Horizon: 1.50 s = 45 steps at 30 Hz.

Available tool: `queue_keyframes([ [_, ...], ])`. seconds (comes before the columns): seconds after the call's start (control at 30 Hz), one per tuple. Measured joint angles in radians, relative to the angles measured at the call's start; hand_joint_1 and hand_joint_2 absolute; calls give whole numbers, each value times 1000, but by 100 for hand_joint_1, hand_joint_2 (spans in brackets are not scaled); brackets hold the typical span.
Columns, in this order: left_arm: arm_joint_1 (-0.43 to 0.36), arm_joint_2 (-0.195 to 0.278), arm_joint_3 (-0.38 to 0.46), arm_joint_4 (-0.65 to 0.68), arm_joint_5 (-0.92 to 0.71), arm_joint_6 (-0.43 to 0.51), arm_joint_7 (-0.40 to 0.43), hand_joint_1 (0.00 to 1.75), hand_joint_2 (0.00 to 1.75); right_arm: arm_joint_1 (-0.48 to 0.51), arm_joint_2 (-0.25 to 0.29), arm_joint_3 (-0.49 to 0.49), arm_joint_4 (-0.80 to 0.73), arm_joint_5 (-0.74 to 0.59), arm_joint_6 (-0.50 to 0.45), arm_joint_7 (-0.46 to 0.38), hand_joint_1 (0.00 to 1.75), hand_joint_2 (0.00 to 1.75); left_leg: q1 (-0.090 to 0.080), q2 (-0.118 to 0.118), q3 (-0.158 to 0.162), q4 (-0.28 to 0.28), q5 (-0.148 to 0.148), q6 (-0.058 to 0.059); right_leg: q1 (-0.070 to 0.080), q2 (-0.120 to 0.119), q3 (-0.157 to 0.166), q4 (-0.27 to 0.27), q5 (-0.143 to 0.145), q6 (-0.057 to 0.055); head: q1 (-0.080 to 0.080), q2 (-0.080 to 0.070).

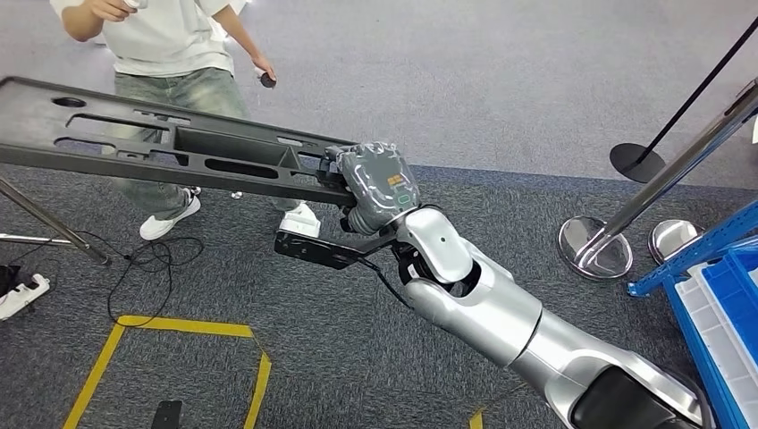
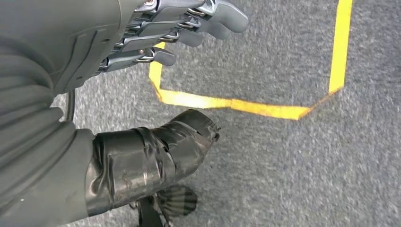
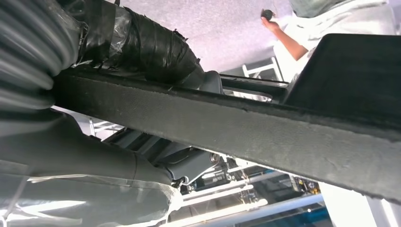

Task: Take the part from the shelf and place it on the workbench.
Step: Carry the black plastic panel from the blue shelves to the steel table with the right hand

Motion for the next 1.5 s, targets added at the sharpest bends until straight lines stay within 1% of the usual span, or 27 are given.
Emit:
queue_keyframes([
  [0.03, 0, 0, 0, 0, 0, 0, 0, 0, 175, 0, -1, 0, 0, -2, 0, 0, 175, 175, 0, -1, 5, 4, -8, -3, 0, 0, 23, -67, 41, -3, 0, 0],
  [0.1, -1, -1, 0, 0, 1, 0, 0, 0, 175, -3, -1, 0, 1, -8, 0, -3, 175, 175, -3, -3, 8, 16, -22, -12, 1, 1, 66, -171, 82, -10, 0, 0],
  [0.17, -2, -1, 0, 0, 5, 0, 1, 0, 175, -4, 0, 0, 2, -14, 0, -8, 175, 175, -5, -4, 7, 19, -29, -23, 5, 3, 78, -194, 77, -19, -1, 0],
  [0.27, -2, -1, 0, 0, 7, 0, 2, 0, 175, -6, 0, 0, 5, -16, -1, -13, 175, 175, -1, 0, 2, 38, -45, -37, 1, 3, 90, -202, 74, -35, -3, 0],
  [0.3, -3, -1, 0, 0, 9, 0, 2, 0, 175, -7, 1, 0, 5, -17, -1, -17, 175, 175, 0, 1, -16, 75, -62, -43, -1, 2, 96, -205, 72, -40, -4, 0],
  [0.37, -4, -1, 0, 0, 14, 0, 2, 0, 175, -10, 4, 0, 8, -22, -6, -31, 175, 175, 2, 3, -84, 198, -106, -51, 0, 0, 106, -206, 64, -48, -7, 0],
  [0.4, -4, -1, 0, 0, 18, 0, 2, 0, 175, -11, 7, 0, 13, -27, -9, -42, 175, 175, 3, 4, -121, 256, -119, -53, 1, 0, 110, -205, 60, -49, -7, 0],
  [0.43, -2, -1, 0, 0, 22, -1, 2, 0, 175, -11, 10, 0, 19, -31, -14, -52, 175, 175, 3, 4, -145, 286, -115, -54, 2, 1, 114, -205, 56, -50, -7, 0],
  [0.47, -1, 0, 0, 0, 25, -1, 2, 0, 175, -12, 15, 0, 27, -33, -18, -61, 175, 175, 3, 4, -151, 277, -92, -53, 3, 1, 120, -205, 51, -50, -7, 0],
  [0.5, 0, 0, 0, 0, 28, -2, 2, 0, 175, -14, 21, 0, 35, -34, -23, -68, 175, 175, 3, 4, -138, 231, -54, -50, 4, 2, 126, -205, 46, -49, -7, 0],
  [0.53, 0, 1, 0, 0, 29, -3, 2, 0, 175, -17, 28, 0, 42, -34, -28, -74, 175, 175, 2, 4, -112, 162, -11, -45, 4, 3, 133, -205, 41, -48, -7, 0],
  [0.6, -2, 5, 0, 0, 29, -5, 4, 0, 175, -29, 41, 0, 57, -33, -40, -78, 175, 175, -5, 4, -60, 46, 35, -35, 7, 3, 141, -205, 31, -41, -7, 0],
  [0.63, -3, 6, 0, 0, 29, -7, 4, 0, 175, -34, 46, 0, 63, -33, -44, -79, 175, 175, -9, 3, -48, 19, 37, -30, 7, 3, 143, -206, 27, -37, -6, 0],
  [0.77, -2, 8, 0, 0, 27, -9, 1, 0, 175, -43, 54, 0, 81, -32, -49, -78, 175, 175, -9, 1, -34, 2, 27, -14, 7, 0, 150, -212, 17, -19, -5, 0],
  [0.83, 0, 8, 0, 0, 24, -6, -4, 0, 175, -48, 54, 0, 86, -33, -50, -77, 175, 175, -4, 2, -19, -11, 28, -7, 9, -2, 136, -174, -6, -12, -3, 0],
  [0.87, 0, 8, 0, 0, 22, -2, -7, 0, 175, -50, 53, 0, 89, -35, -50, -76, 175, 175, -3, 3, -11, -15, 26, -2, 9, -3, 110, -122, -30, -9, -2, 0],
  [0.93, -4, 8, 0, 0, 17, 7, -12, 0, 175, -49, 51, 0, 93, -42, -51, -72, 175, 175, -5, 4, -4, -14, 18, 4, 8, -2, 33, 12, -76, -5, 0, 0],
  [0.97, -5, 7, 0, 0, 15, 11, -14, 0, 175, -45, 48, 0, 95, -45, -51, -70, 175, 175, -5, 3, 0, -12, 13, 6, 6, -2, -1, 63, -84, -3, 0, 0],
  [1.0, -5, 6, 0, 0, 14, 13, -14, 0, 175, -41, 45, 0, 97, -47, -51, -68, 175, 175, -5, 3, 4, -9, 7, 7, 3, -3, -21, 81, -74, -1, 1, 0],
  [1.03, -4, 4, 0, 0, 14, 14, -14, 0, 175, -38, 42, 0, 99, -49, -51, -67, 175, 175, -5, 2, 7, -6, 1, 6, 0, -3, -22, 61, -45, 1, 1, 0],
  [1.1, -2, 0, 0, 0, 15, 17, -10, 0, 175, -36, 37, 0, 100, -49, -51, -66, 175, 175, -4, -2, 13, 7, -14, 0, -7, 1, 13, -56, 37, 3, 1, 0],
  [1.17, -5, -2, 0, 0, 16, 21, -4, 0, 175, -35, 35, 0, 99, -48, -52, -67, 175, 175, -5, -7, 8, 23, -28, -12, -8, 9, 55, -160, 78, 1, 0, 0],
  [1.2, -7, -2, 0, 0, 17, 23, -1, 0, 175, -34, 35, 0, 98, -47, -52, -68, 175, 175, -5, -8, 4, 27, -31, -17, -7, 13, 63, -180, 78, -2, 0, 0],
  [1.33, -5, -4, 0, 0, 20, 26, 2, 0, 175, -29, 38, 0, 97, -43, -52, -72, 175, 175, 2, -7, -7, 46, -46, -35, -4, 8, 71, -188, 74, -24, -1, 0],
  [1.4, -5, -4, 0, 0, 28, 24, 0, 0, 175, -30, 47, 0, 98, -37, -53, -78, 175, 175, 5, -3, -50, 133, -86, -46, -6, -1, 79, -192, 71, -34, -4, 0],
  [1.47, -5, -3, 0, 0, 38, 20, 1, 0, 175, -30, 59, 0, 102, -33, -56, -89, 175, 175, 5, 0, -120, 259, -129, -53, -4, -11, 84, -192, 66, -41, -6, 0],
  [1.5, -5, -3, 0, 0, 41, 19, 3, 0, 175, -30, 65, 0, 105, -33, -57, -94, 175, 175, 6, 1, -148, 301, -135, -55, -3, -17, 87, -191, 63, -42, -6, 0],
])
